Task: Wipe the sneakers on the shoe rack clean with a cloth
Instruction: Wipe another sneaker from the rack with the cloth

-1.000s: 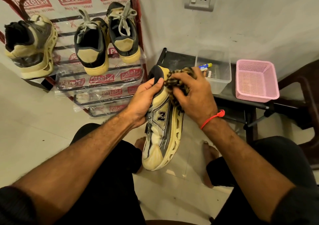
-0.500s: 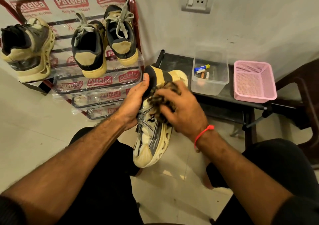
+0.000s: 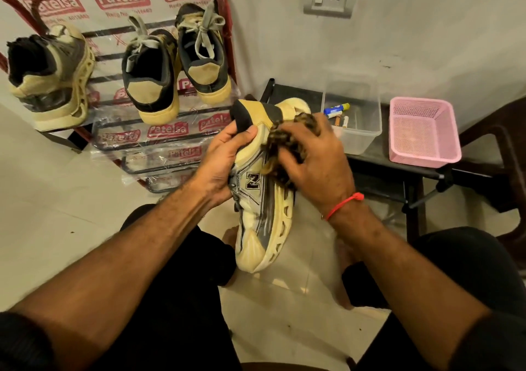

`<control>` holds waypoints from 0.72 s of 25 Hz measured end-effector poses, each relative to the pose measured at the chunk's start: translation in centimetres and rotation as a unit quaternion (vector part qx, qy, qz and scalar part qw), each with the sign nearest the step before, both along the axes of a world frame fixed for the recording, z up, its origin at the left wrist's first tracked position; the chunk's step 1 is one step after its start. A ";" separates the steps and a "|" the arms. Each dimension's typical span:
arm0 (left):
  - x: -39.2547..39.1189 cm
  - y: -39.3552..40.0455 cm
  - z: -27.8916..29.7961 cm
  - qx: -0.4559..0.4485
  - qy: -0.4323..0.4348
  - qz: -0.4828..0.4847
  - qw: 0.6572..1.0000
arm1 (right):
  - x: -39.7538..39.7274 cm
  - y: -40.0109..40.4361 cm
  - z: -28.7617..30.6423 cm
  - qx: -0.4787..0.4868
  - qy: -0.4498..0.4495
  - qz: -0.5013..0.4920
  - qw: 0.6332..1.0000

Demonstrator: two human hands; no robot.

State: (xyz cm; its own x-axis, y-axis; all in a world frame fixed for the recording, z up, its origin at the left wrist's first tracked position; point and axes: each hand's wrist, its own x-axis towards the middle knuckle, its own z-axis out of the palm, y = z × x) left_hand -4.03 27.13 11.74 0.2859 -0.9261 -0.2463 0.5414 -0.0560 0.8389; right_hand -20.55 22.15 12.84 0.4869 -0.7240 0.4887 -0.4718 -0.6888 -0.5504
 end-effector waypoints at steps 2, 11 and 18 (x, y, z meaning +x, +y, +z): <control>-0.5 0.0 0.0 0.002 0.006 -0.010 1.000 | -0.3 -1.6 0.3 -0.001 -0.025 -0.030 0.999; -0.2 -0.2 0.1 0.012 0.020 0.031 0.999 | -0.2 0.0 -1.0 0.020 0.012 0.007 1.000; -0.2 -0.8 -0.4 0.069 -0.018 0.074 0.995 | 0.4 3.2 -1.9 0.016 0.049 0.131 0.990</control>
State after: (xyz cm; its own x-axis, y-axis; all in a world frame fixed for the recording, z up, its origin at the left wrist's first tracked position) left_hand -4.20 26.34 11.38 0.4269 -0.8313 -0.3559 0.5218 -0.0949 0.8477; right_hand -20.20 25.36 10.92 0.7031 -0.5817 0.4090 -0.3319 -0.7772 -0.5346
